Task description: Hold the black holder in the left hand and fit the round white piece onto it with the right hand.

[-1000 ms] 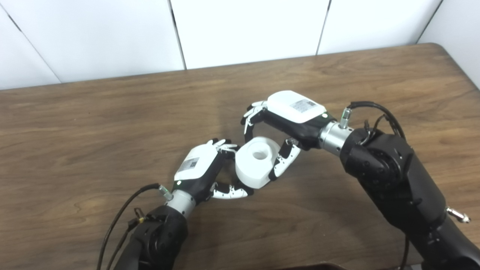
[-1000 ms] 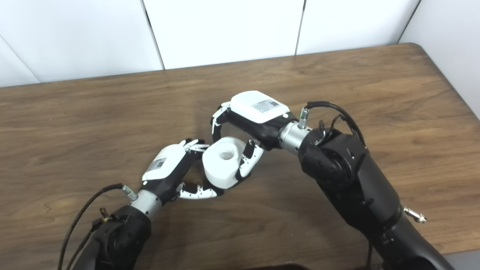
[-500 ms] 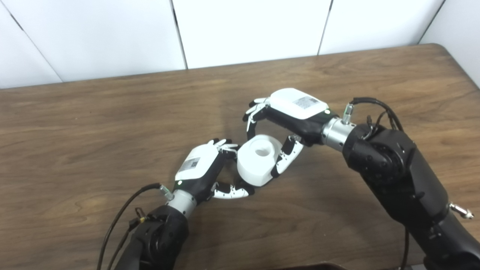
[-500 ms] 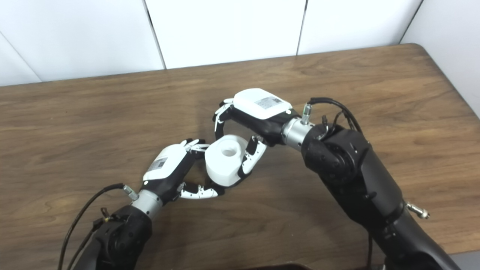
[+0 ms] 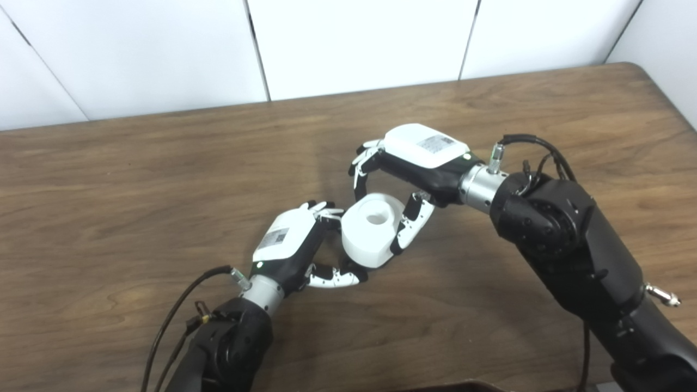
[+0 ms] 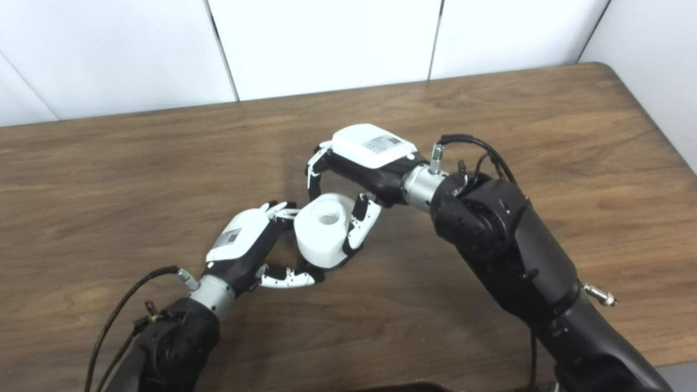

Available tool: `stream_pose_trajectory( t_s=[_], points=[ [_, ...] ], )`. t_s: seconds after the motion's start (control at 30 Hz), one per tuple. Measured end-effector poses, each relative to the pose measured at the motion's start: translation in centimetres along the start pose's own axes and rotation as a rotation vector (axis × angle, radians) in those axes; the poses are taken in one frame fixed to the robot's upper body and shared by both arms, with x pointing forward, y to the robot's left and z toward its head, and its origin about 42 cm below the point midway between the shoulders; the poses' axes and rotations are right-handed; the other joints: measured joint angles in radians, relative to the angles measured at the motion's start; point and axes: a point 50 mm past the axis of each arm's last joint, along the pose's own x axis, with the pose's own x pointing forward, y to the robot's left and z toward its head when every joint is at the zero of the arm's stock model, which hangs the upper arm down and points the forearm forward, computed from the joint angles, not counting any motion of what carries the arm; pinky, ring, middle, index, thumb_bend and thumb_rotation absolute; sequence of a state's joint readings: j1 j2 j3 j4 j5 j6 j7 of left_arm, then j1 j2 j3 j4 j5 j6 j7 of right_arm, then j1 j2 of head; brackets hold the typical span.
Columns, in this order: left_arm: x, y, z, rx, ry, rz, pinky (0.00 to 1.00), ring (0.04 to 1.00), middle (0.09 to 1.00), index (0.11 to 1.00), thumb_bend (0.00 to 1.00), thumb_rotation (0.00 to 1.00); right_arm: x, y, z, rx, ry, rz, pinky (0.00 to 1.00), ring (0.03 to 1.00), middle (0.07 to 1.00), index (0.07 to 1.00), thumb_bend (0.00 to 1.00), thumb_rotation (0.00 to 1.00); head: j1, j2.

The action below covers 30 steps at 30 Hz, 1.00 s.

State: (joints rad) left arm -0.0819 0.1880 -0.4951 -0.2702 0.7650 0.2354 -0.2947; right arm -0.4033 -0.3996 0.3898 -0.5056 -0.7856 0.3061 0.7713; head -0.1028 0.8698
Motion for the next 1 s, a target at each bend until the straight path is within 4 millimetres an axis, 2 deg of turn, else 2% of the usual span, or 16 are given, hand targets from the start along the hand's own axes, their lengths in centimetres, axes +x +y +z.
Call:
stream_pose_trajectory(
  t_s=[1.0],
  points=[
    [0.05,0.0,0.07,-0.001,-0.001,0.001,0.99,0.931,0.832,0.488,0.51,0.06,-0.5,0.21,0.7,-0.058,0.0,-0.01,0.9,0.895,0.785,0.482,0.53,0.14,0.003,0.006]
  ],
)
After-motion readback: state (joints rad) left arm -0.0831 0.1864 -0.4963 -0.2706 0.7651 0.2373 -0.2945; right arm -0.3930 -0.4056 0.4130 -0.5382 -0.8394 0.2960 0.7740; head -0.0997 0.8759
